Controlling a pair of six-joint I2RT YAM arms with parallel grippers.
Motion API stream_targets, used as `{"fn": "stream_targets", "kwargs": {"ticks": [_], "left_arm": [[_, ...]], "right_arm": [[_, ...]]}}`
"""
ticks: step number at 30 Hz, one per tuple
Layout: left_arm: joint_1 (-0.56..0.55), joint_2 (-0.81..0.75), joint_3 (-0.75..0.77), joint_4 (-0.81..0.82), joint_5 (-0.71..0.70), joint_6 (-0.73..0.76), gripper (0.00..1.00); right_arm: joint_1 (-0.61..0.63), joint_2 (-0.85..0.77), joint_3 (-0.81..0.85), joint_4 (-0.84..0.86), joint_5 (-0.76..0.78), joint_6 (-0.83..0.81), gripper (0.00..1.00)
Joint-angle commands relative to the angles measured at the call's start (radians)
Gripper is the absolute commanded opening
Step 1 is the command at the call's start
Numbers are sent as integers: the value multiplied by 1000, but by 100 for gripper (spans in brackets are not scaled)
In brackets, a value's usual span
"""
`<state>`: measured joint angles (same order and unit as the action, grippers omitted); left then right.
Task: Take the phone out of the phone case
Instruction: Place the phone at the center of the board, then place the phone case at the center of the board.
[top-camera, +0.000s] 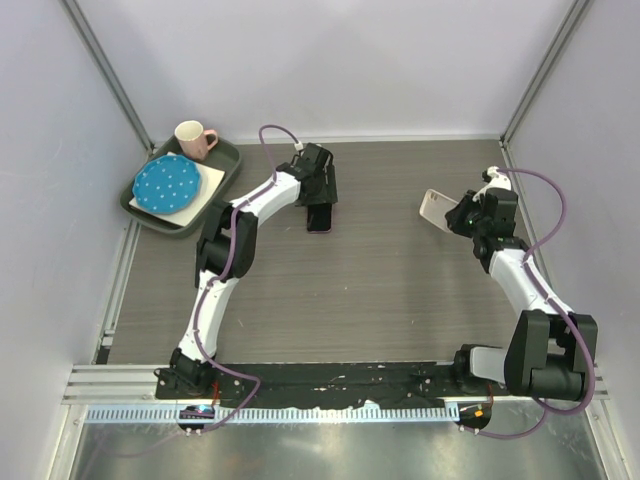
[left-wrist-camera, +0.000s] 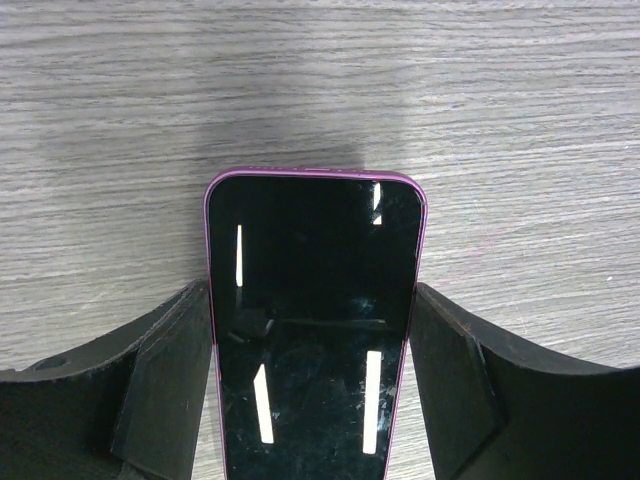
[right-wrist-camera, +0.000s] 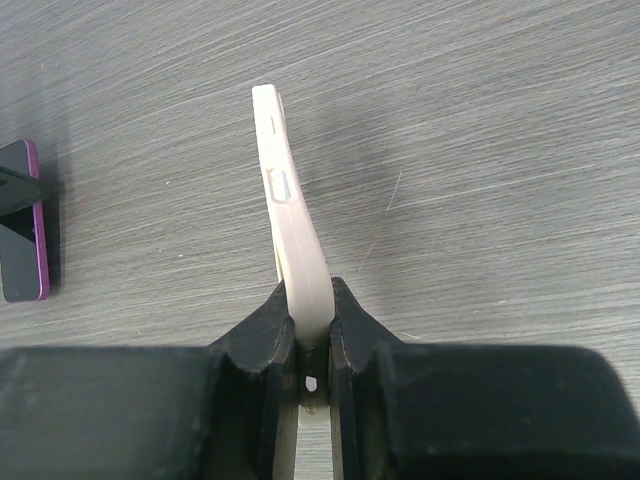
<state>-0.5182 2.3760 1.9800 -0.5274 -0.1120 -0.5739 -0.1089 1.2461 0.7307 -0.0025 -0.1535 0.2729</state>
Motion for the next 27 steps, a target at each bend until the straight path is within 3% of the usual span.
{"fn": "stream_targets", "kwargs": {"ticks": [1, 6, 15, 17, 24, 27], "left_arm": [[4, 25, 17, 23, 41, -12, 45], [4, 5, 0, 46, 54, 0, 59], [4, 6, -12, 69, 80, 11, 69], [4, 12, -13, 69, 77, 11, 80], [4, 37, -9, 64, 46, 17, 86], [4, 34, -10, 63, 35, 19, 87]], "right_arm": [[-6, 9, 13, 59, -1, 9, 1], [-15, 58, 27, 68, -7, 81, 1], [-20, 259, 75, 218, 76, 281, 1], [-21, 292, 70, 266, 98, 317, 1], [-21, 328, 1, 403, 230, 402, 1], [-20, 334, -20, 380, 272, 420, 2]]}}
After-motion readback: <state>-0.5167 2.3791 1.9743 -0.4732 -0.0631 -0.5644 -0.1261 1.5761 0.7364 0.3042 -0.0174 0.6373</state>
